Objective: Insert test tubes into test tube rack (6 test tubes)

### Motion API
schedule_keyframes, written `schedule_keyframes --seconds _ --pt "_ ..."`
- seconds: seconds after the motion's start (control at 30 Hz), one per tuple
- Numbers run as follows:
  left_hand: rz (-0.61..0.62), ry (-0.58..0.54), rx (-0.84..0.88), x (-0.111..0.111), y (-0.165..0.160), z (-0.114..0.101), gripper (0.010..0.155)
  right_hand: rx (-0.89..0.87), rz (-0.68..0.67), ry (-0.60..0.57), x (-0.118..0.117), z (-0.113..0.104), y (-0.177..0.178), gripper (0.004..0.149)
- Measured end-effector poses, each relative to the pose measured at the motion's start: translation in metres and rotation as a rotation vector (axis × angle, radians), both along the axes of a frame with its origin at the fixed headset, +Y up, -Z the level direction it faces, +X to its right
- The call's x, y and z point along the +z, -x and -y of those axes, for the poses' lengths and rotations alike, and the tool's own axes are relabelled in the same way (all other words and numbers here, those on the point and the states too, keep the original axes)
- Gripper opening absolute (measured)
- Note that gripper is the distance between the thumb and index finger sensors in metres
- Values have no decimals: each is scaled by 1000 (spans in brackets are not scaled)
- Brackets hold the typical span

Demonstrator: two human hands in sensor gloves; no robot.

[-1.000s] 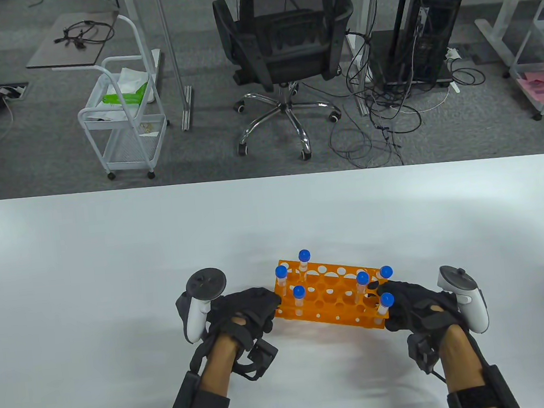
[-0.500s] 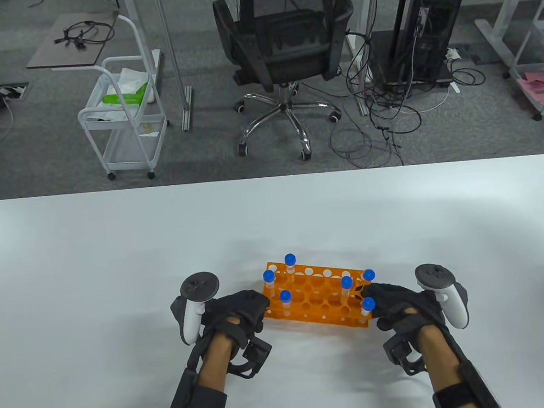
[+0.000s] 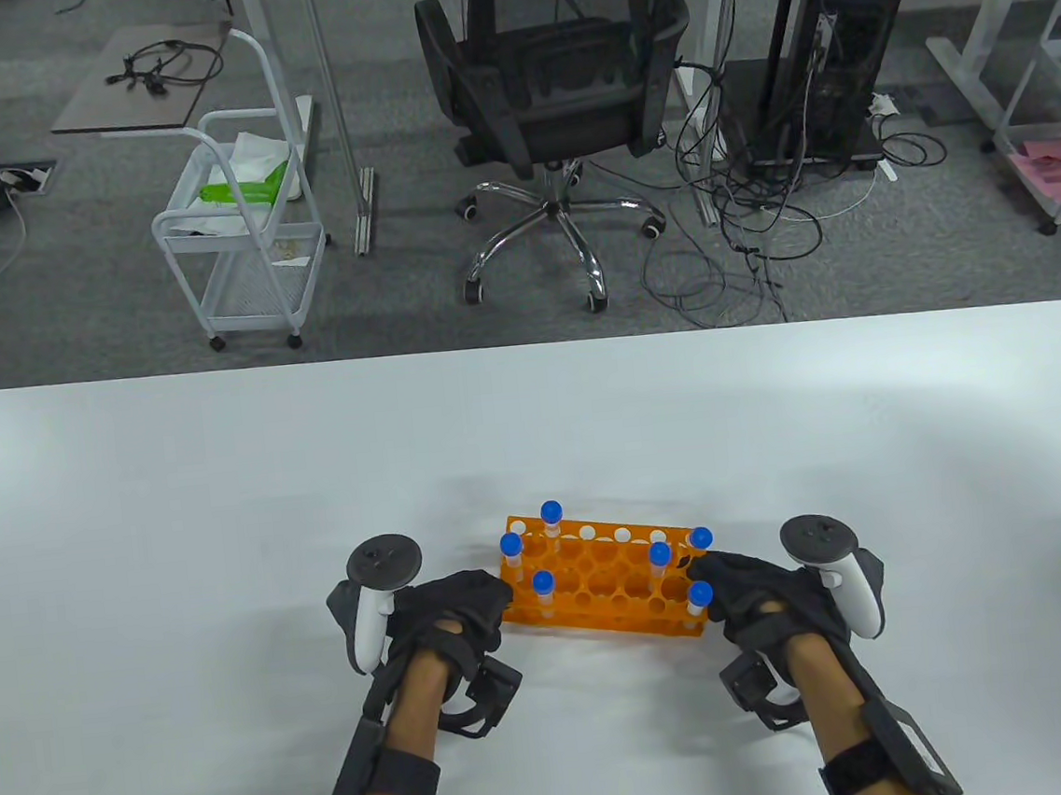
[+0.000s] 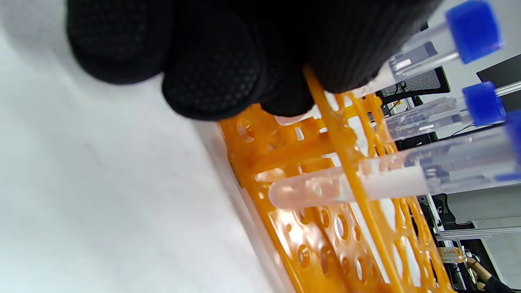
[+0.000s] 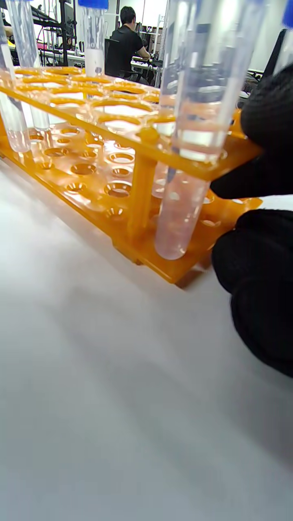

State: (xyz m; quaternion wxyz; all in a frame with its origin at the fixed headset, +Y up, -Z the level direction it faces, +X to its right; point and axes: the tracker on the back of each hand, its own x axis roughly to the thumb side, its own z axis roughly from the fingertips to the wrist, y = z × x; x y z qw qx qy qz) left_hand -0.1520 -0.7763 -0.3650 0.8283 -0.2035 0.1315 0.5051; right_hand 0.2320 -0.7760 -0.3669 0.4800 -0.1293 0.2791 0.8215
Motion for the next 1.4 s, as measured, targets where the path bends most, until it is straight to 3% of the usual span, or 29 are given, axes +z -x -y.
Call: schedule_keyframes --seconds 0.6,1.07,1.27,1.4 --pt "-2 -18 -15 0 0 3 40 93 19 -30 -20 -4 4 47" --pt "1 8 30 2 0 7 41 151 39 -72 -21 -2 3 49" --pt "-2 70 34 7 11 5 54 58 112 -127 -15 -10 -18 55" --pt "-92 50 121 12 33 -5 61 -4 174 -173 -8 -24 -39 60"
